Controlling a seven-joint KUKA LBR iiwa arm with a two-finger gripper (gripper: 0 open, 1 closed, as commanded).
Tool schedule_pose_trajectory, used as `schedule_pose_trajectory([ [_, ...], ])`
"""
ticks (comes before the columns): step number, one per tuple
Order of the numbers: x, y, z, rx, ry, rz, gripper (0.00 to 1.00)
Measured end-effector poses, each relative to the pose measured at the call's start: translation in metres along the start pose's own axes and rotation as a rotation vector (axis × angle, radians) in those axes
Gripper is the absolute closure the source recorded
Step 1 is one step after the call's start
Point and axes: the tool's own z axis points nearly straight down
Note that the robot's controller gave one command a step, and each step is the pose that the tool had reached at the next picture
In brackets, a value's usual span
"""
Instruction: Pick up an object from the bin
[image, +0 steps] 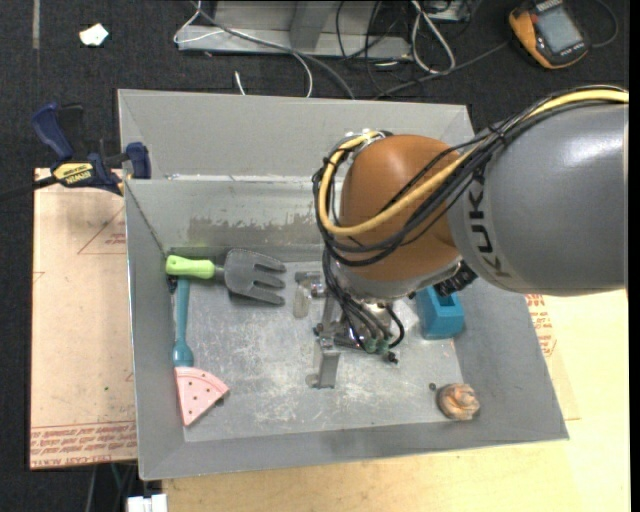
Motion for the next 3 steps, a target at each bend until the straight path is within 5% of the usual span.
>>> schedule_pose_trajectory([
  [1, -0.002, -0.001, -0.004, -0.001, -0.008, 0.003, 0.0],
  [2, 0.003, -0.032, -0.053, -0.002, -0.008, -0.022, 0.0],
  [3, 0.029, -0.081, -0.029, 0.0, 0.002, -0.012, 0.0],
])
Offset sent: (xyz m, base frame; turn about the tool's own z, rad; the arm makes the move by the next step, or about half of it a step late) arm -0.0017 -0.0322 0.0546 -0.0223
